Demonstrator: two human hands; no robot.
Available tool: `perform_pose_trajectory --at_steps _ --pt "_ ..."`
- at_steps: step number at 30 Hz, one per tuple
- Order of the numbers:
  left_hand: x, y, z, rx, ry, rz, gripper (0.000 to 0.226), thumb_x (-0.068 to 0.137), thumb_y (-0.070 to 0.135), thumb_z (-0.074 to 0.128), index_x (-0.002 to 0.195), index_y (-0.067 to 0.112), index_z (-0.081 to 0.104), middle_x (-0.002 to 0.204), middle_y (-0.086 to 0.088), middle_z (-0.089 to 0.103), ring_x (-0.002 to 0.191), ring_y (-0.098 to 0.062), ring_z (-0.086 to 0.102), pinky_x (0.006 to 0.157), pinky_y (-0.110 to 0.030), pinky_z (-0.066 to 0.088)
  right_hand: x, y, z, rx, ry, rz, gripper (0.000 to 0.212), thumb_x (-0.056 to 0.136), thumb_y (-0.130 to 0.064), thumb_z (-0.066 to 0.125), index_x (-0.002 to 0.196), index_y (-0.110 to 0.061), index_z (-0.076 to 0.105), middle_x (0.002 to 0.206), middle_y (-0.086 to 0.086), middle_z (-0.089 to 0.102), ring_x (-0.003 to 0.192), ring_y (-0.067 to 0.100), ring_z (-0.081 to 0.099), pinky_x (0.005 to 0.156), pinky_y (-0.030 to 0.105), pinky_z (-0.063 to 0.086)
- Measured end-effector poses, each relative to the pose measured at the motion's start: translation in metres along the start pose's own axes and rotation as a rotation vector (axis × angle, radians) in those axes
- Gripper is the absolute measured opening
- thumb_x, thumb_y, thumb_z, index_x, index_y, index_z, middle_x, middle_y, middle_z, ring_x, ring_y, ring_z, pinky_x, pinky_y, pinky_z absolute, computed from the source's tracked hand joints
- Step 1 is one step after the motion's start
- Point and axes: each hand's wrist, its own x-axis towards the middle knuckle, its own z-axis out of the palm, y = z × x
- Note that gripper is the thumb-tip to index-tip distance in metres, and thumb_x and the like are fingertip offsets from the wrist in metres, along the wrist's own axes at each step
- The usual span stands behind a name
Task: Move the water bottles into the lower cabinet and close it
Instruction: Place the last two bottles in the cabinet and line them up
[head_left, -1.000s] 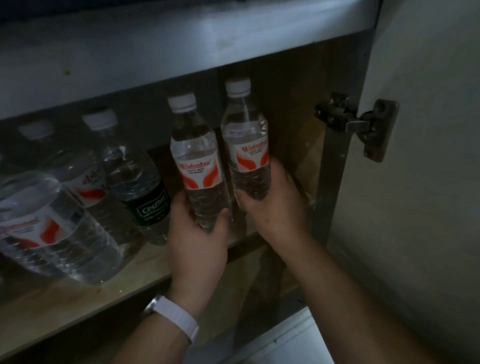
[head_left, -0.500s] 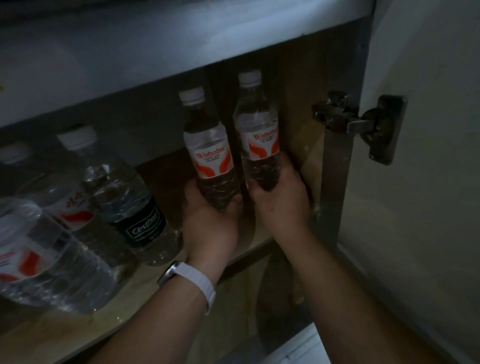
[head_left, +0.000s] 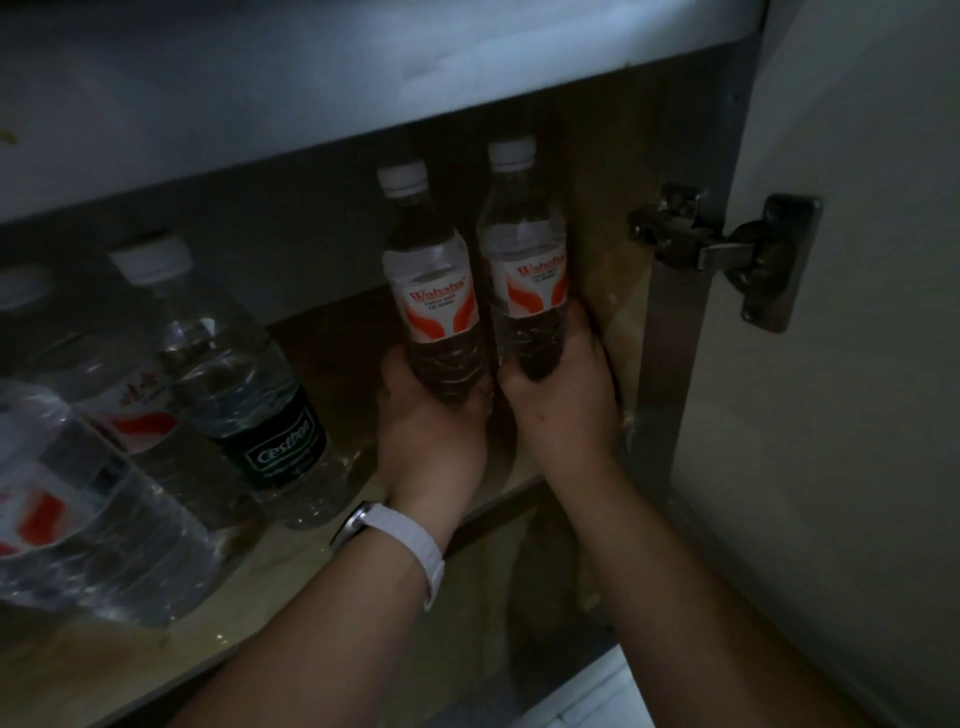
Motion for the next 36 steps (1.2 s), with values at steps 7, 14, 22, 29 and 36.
perform_pose_trajectory --at_steps 7,14,22,29,36 --pt "-0.035 -0.006 -0.019 -0.054 -0.097 0.098 0.059 0.086 0.029 0.075 0.128 0.050 0.040 0.113 0.024 0.058 0.094 0.010 0.059 0.074 -0.015 0.047 -0.010 -0.008 -0.012 0.058 -0.026 0.009 0.071 0.078 -0.049 0.073 0.140 -0.036 0.041 0.133 -0.016 0.053 0.125 0.007 0.051 0.101 0.040 0.047" --pt "-0.083 -0.025 -0.067 0.176 -0.013 0.213 0.045 0.086 0.048 0.065 0.127 0.047 0.046 0.122 0.027 0.048 0.110 0.009 0.046 0.080 -0.008 0.031 -0.048 -0.029 -0.024 -0.019 -0.037 -0.278 0.047 0.084 -0.043 0.062 0.126 -0.023 0.055 0.121 -0.014 0.043 0.111 0.000 0.046 0.086 0.013 0.037" --pt "-0.096 -0.063 -0.138 0.283 0.455 0.463 0.030 0.086 0.032 0.062 0.112 0.016 0.061 0.110 0.002 0.052 0.102 -0.008 0.049 0.087 -0.007 0.035 -0.088 -0.071 0.004 -0.115 -0.372 -0.287 0.061 0.084 -0.047 0.066 0.138 -0.030 0.044 0.137 -0.007 0.048 0.123 0.005 0.047 0.094 0.026 0.047" --pt "-0.083 -0.077 -0.185 0.095 0.578 0.158 0.056 0.077 0.026 0.077 0.119 0.027 0.040 0.121 0.004 0.038 0.103 -0.001 0.043 0.078 -0.007 0.036 -0.107 -0.088 0.042 -0.093 -0.569 -0.146 0.084 0.079 -0.049 0.074 0.148 -0.036 0.027 0.145 -0.012 0.042 0.124 0.002 0.043 0.092 0.024 0.039" --pt "-0.067 -0.087 -0.185 -0.066 0.442 0.122 0.065 0.075 0.035 0.084 0.120 0.044 0.038 0.111 0.028 0.050 0.098 0.020 0.052 0.074 -0.011 0.039 -0.109 -0.097 0.066 -0.005 -0.574 -0.048 0.080 0.075 -0.040 0.080 0.140 -0.035 0.034 0.120 -0.017 0.049 0.106 0.002 0.047 0.081 0.027 0.040"
